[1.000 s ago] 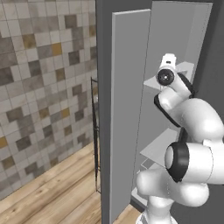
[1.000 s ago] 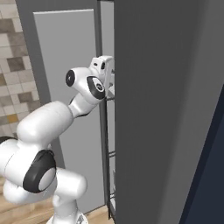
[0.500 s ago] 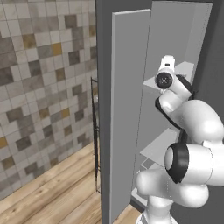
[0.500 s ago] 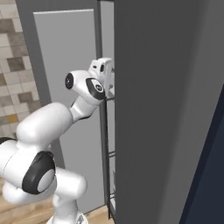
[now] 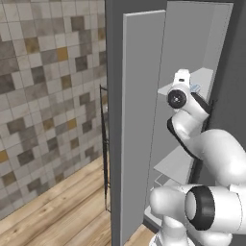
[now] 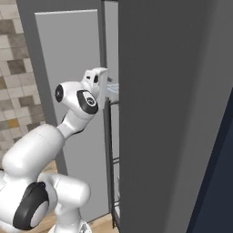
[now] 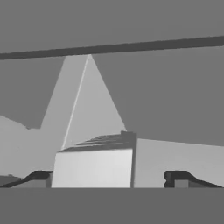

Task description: The ice cube tray has been filled with water. Take the tray and place it in the freezer to make ice. Close the freezer door after placing the tray.

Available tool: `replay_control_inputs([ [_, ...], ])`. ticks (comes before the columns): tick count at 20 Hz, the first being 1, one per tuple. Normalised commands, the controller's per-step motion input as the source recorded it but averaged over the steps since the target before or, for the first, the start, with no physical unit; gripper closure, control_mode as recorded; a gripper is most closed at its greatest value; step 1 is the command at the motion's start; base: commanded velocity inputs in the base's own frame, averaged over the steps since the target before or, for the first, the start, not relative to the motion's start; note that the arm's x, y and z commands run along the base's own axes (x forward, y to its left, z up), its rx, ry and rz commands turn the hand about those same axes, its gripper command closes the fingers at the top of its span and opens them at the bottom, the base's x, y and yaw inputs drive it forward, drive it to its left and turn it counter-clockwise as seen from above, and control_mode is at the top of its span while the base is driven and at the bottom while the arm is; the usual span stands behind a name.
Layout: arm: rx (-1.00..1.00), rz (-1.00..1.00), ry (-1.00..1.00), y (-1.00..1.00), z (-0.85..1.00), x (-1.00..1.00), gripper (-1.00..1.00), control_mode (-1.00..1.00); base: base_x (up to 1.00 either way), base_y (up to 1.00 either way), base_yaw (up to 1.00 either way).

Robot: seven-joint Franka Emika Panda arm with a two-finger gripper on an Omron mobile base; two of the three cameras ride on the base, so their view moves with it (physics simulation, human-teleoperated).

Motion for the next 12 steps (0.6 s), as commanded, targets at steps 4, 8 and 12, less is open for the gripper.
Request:
replay_control_inputs([
  [4,0.0,-0.04,0.12,0.51,0.01,-0.69,-1.0,-1.0,0.0,0.0,0.0],
  [8,0.0,-0.08,0.14,0.16,0.33,-0.17,-1.0,-1.0,0.0,0.0,0.0],
  [12,0.01,-0.13,0.25,0.0,0.54,0.03,-1.0,-1.0,0.0,0.0,0.0],
])
